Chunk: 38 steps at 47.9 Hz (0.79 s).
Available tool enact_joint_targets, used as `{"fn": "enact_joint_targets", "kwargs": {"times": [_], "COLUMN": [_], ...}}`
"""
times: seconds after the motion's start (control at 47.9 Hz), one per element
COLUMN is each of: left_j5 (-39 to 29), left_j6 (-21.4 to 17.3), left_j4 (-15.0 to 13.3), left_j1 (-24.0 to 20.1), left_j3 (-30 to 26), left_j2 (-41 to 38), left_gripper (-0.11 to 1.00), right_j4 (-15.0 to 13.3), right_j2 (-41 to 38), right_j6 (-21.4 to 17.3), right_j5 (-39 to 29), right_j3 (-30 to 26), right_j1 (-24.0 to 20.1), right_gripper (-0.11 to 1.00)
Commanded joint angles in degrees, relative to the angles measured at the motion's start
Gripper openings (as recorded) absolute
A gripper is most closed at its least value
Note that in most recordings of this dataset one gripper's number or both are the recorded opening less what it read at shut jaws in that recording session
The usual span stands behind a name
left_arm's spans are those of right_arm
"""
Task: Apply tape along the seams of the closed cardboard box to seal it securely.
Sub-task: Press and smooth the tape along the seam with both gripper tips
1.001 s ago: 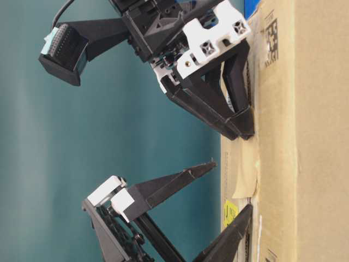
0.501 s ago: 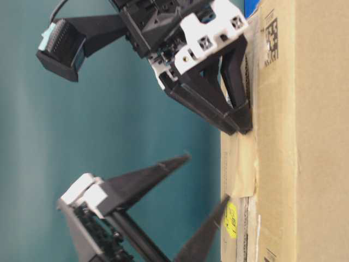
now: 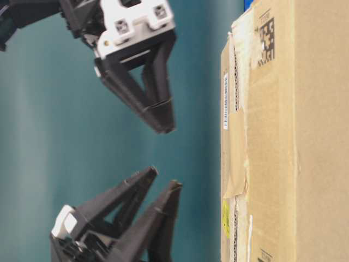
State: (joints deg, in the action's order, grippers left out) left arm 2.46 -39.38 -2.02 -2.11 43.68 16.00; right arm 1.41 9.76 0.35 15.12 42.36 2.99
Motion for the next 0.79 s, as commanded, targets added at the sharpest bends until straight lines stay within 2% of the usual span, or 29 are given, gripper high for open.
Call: {"fn": "enact_joint_targets", "kwargs": {"times": [0.0, 0.063, 0.125, 0.146, 0.188, 0.313, 0.438, 0.584, 0.772], "left_j5": [1.14, 1.67, 2.72, 3.16, 4.04, 7.65, 10.81, 12.22, 12.48], "left_j6": [5.71, 11.78, 15.38, 16.61, 18.37, 21.71, 22.41, 24.52, 30.15], "left_j4": [-0.09, -0.18, 0.00, 0.09, 0.09, 0.09, -0.26, -0.44, -0.53], "left_j1": [0.00, 0.18, 0.53, 0.62, 0.79, 1.32, 1.67, 1.41, -0.53], "left_j3": [0.09, 0.62, 0.88, 0.97, 1.14, 1.76, 2.02, 1.85, 2.20], "left_j2": [1.58, 1.58, 1.32, 1.14, 0.70, -1.14, -3.25, -5.98, -9.93], "left_gripper": [0.33, 0.20, 0.06, 0.02, -0.01, 0.00, 0.00, 0.00, 0.00], "right_j4": [0.09, 0.09, 0.09, 0.09, 0.09, 0.00, 0.09, 0.09, 0.26], "right_j2": [1.05, 0.70, 0.18, -0.09, -0.53, -2.55, -5.54, -9.05, -12.39], "right_j6": [0.09, 0.09, 0.09, 0.09, 0.09, 0.09, -0.18, -0.53, -0.53], "right_j5": [2.55, 3.43, 3.78, 3.87, 4.13, 4.31, 4.31, 4.31, 4.13], "right_j3": [-0.70, -0.79, -0.97, -1.05, -1.23, -1.93, -2.99, -4.57, -6.24], "right_j1": [0.79, 1.14, 1.49, 1.67, 1.85, 2.46, 2.46, 1.85, 1.05], "right_gripper": [0.41, 0.24, 0.05, 0.02, 0.01, 0.01, 0.01, 0.01, 0.01]}}
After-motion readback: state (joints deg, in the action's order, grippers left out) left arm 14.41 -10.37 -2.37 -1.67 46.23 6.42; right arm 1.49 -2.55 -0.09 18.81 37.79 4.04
